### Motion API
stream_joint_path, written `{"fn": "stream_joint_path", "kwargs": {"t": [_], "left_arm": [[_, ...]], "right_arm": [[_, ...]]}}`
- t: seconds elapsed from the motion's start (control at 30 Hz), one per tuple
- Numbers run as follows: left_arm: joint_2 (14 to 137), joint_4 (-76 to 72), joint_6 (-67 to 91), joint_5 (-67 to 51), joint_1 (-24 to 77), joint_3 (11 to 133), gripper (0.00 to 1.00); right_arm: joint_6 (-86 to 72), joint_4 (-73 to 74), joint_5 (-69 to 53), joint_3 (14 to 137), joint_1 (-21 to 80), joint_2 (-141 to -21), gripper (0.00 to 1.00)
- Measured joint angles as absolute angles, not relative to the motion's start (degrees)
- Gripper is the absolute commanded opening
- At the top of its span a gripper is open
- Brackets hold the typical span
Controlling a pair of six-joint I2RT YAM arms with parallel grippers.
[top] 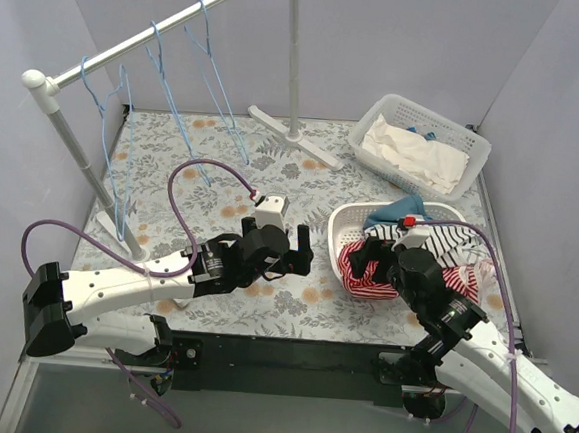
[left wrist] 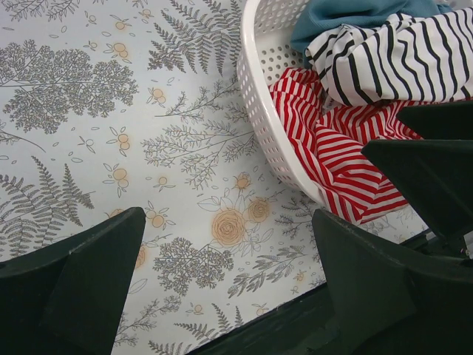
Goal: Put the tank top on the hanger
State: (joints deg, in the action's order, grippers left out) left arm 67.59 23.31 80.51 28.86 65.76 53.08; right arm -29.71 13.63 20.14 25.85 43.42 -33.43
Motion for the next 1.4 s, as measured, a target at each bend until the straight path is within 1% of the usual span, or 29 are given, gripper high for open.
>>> {"fn": "stream_joint_path", "kwargs": {"t": [0.43,0.53,0.6,0.67,0.83,0.9,1.07,1.13,1.17,1.2,1.27,1.3,1.37,1.4], "left_arm": [[66.59,23.51,80.09,28.08,65.76,53.08,0.98],[66.48,23.51,79.81,27.35,65.76,53.08,0.98],[66.48,23.51,79.5,26.79,65.76,53.08,0.98],[66.46,23.55,79.31,26.2,65.76,53.08,0.98],[65.71,24.4,79.29,25.36,65.76,53.08,0.98],[65.06,24.84,79.29,25.15,65.76,53.06,0.98],[63.61,25.54,79.4,25.04,65.76,52.97,0.98],[63.48,25.67,79.59,25.04,65.76,52.95,0.98],[63.48,25.71,79.72,25.02,65.76,52.9,0.98],[63.48,25.8,79.88,25.02,65.76,52.86,0.98],[63.48,25.96,80.07,24.97,65.76,52.84,0.98],[63.48,25.98,80.23,24.97,65.76,52.84,0.98],[63.48,26.13,80.58,24.97,65.76,52.82,0.98],[63.48,26.17,80.79,24.99,65.76,52.73,0.98]], "right_arm": [[-30.11,16.71,24.1,29.5,43.42,-32.75,0.95],[-30.02,18.46,25.91,31.16,43.33,-34.57,0.98],[-29.76,19.99,26.89,33.06,42.41,-36.97,0.98],[-29.08,20.88,26.37,35.38,39.0,-40.49,0.98],[-27.83,21.21,20.75,38.65,23.66,-48.8,0.95],[-27.44,21.5,19.77,39.16,19.7,-51.44,0.93],[-27.03,21.34,17.8,39.33,18.44,-56.69,0.89],[-27.03,20.4,17.08,39.18,18.46,-58.28,0.86],[-27.05,19.97,16.91,39.07,18.44,-59.13,0.82],[-27.03,19.53,16.91,38.94,18.44,-59.94,0.69],[-26.89,19.38,16.97,38.87,18.44,-61.41,0.56],[-26.61,19.31,17.02,38.87,18.44,-61.87,0.41],[-26.09,19.27,16.95,38.89,18.44,-62.02,0.23],[-26.2,19.16,16.93,38.98,18.44,-61.91,0.09]]}}
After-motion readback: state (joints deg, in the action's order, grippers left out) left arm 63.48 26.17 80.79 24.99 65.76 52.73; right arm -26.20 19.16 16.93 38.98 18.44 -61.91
